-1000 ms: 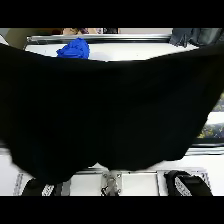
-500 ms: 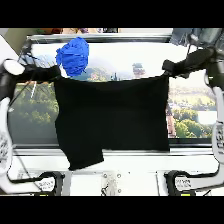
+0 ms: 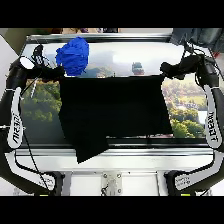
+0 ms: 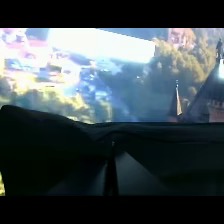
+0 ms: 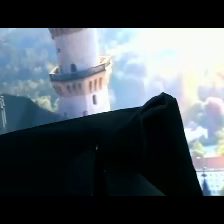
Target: Fold the clothes and pants, and hang the long-sleeved shirts on hangers.
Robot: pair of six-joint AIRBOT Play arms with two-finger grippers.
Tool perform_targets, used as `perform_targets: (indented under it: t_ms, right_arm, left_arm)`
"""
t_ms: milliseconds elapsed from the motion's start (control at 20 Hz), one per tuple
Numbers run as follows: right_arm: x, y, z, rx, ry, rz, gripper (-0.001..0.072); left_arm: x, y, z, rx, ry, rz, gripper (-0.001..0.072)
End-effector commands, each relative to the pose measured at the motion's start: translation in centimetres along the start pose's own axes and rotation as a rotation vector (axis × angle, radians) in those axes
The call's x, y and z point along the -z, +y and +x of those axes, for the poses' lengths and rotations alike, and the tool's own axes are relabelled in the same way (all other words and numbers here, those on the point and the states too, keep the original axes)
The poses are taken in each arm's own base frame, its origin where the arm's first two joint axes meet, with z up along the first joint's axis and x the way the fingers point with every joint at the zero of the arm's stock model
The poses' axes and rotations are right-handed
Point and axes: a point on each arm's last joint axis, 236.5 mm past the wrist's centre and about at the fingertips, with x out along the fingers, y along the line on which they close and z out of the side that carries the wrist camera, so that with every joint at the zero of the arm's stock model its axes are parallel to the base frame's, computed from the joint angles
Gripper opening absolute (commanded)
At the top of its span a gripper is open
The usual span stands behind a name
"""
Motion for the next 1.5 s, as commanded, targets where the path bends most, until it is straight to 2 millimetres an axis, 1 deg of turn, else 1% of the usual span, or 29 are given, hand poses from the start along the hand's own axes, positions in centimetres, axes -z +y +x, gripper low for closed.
perform_targets:
  t_ms: [0, 50, 150, 250, 350, 550, 750, 850, 950, 1050, 1150, 1200, 1250, 1300, 1350, 1400, 1450]
  right_arm:
    - [0.8, -2.9, -0.4, 0.128, 0.035, -0.075, 0.0011]
    - [0.9, -3.1, -0.4, 0.142, 0.037, -0.087, 0.0011]
    - [1.5, -3.0, -0.2, 0.149, 0.049, -0.098, 0.0011]
    - [2.7, -2.7, 0.2, 0.149, 0.073, -0.108, 0.0011]
    - [4.5, -3.1, 0.5, 0.174, 0.109, -0.129, 0.0011]
    - [8.8, -5.0, 0.9, 0.219, 0.197, -0.139, 0.0011]
    - [12.6, -6.4, 1.7, 0.238, 0.281, -0.13, 0.0012]
    - [14.2, -6.8, 2.2, 0.246, 0.316, -0.129, 0.0012]
    - [15.1, -7.2, 2.4, 0.251, 0.337, -0.126, 0.0012]
    - [15.5, -7.3, 2.5, 0.252, 0.349, -0.12, 0.0013]
    - [15.6, -7.0, 2.5, 0.24, 0.35, -0.11, 0.0016]
    - [15.7, -6.6, 2.6, 0.226, 0.352, -0.098, 0.0024]
    - [15.8, -6.2, 2.6, 0.208, 0.351, -0.085, 0.0039]
    - [15.7, -5.7, 2.6, 0.19, 0.348, -0.075, 0.0213]
    - [15.5, -5.4, 2.4, 0.18, 0.34, -0.069, 0.0449]
    - [15.0, -5.1, 2.0, 0.175, 0.325, -0.071, 0.0517]
    - [14.1, -4.8, 1.2, 0.17, 0.298, -0.074, 0.0512]
  left_arm:
    - [1.4, 1.6, -0.7, -0.022, 0.002, -0.026, 0.0007]
    - [2.6, 1.9, -0.5, -0.028, 0.01, -0.027, 0.0007]
    - [4.9, 2.0, 0.1, -0.036, 0.028, -0.026, 0.0008]
    - [7.0, 2.4, 0.6, -0.046, 0.043, -0.038, 0.0008]
    - [8.7, 2.9, 0.7, -0.055, 0.056, -0.052, 0.0007]
    - [12.2, 3.7, 0.9, -0.069, 0.102, -0.065, 0.0008]
    - [15.5, 4.8, 1.8, -0.083, 0.164, -0.087, 0.0008]
    - [16.6, 5.1, 2.2, -0.089, 0.183, -0.096, 0.0008]
    - [17.4, 5.4, 2.3, -0.093, 0.2, -0.103, 0.0008]
    - [17.9, 5.4, 2.4, -0.092, 0.213, -0.106, 0.0008]
    - [17.8, 5.3, 2.3, -0.091, 0.214, -0.104, 0.0009]
    - [17.4, 5.1, 2.1, -0.088, 0.209, -0.1, 0.0115]
    - [16.9, 4.9, 2.0, -0.084, 0.202, -0.097, 0.0374]
    - [16.3, 4.6, 1.7, -0.079, 0.195, -0.09, 0.0498]
    - [15.6, 4.2, 1.3, -0.073, 0.191, -0.083, 0.0498]
    - [14.7, 3.7, 0.8, -0.063, 0.186, -0.072, 0.0498]
    - [13.8, 3.1, 0.0, -0.054, 0.179, -0.059, 0.0498]
